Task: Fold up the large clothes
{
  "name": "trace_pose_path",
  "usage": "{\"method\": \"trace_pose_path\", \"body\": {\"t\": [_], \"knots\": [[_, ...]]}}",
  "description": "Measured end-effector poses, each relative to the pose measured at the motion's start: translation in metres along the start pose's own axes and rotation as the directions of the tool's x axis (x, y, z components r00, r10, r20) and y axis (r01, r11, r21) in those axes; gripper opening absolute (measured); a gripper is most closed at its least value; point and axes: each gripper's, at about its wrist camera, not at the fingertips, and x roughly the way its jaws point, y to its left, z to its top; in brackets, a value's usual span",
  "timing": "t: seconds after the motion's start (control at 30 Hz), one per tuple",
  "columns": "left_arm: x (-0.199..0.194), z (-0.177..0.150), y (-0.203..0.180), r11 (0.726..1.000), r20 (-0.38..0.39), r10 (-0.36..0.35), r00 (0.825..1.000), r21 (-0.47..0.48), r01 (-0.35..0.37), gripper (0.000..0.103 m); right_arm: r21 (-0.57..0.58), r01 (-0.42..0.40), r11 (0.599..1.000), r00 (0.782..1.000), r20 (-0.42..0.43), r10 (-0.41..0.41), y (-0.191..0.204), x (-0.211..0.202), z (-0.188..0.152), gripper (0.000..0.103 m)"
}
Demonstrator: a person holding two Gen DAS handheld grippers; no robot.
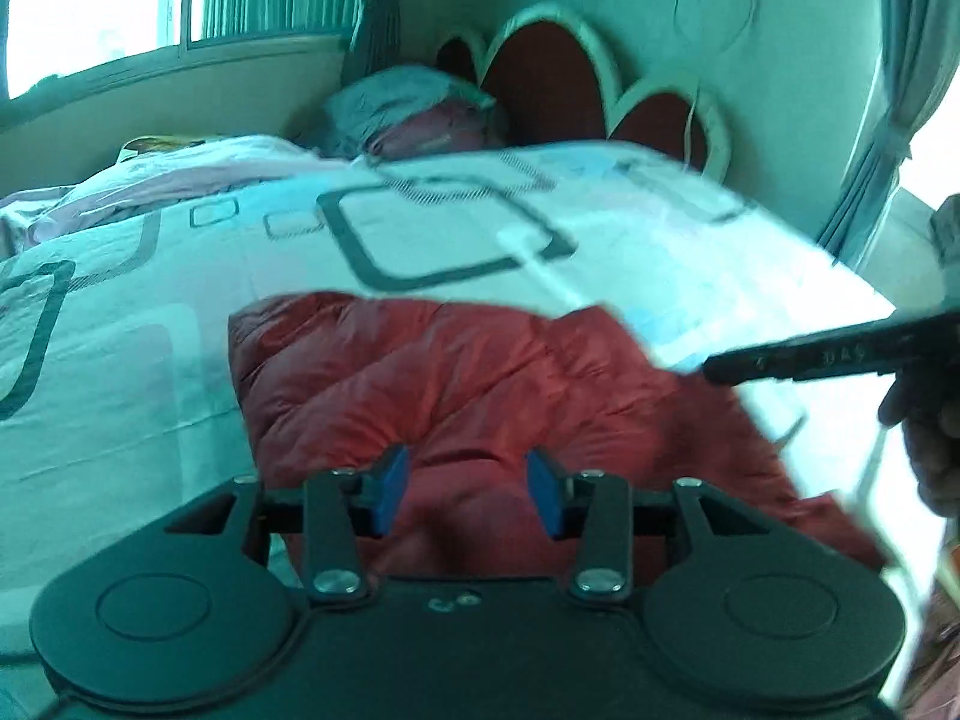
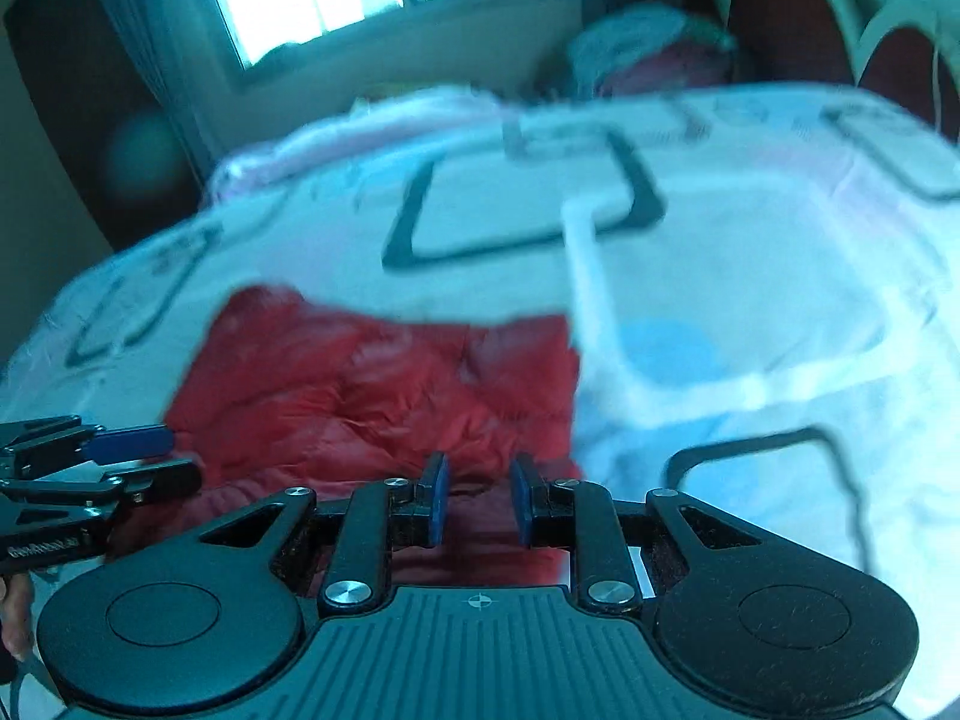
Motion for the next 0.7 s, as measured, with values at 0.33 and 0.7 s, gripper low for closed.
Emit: {"method": "trace_pose_path", "body": {"t": [0.33, 0.7], "knots": [[-0.014, -0.052, -0.042, 0.996, -0.072, -0.007, 0.997, 0.084, 0.013, 0.045, -0.034, -0.114, 0.993, 0.988, -0.112, 0.110, 0.025, -0.025, -0.065, 0.038], [-0.059, -0.058, -0.044, 0.999, -0.050, 0.001, 0.999, 0.054, 0.001, 0.042, -0.062, -0.131, 0.989, 0.988, -0.085, 0.126, 0.033, -0.068, -0.067, 0.037]]}}
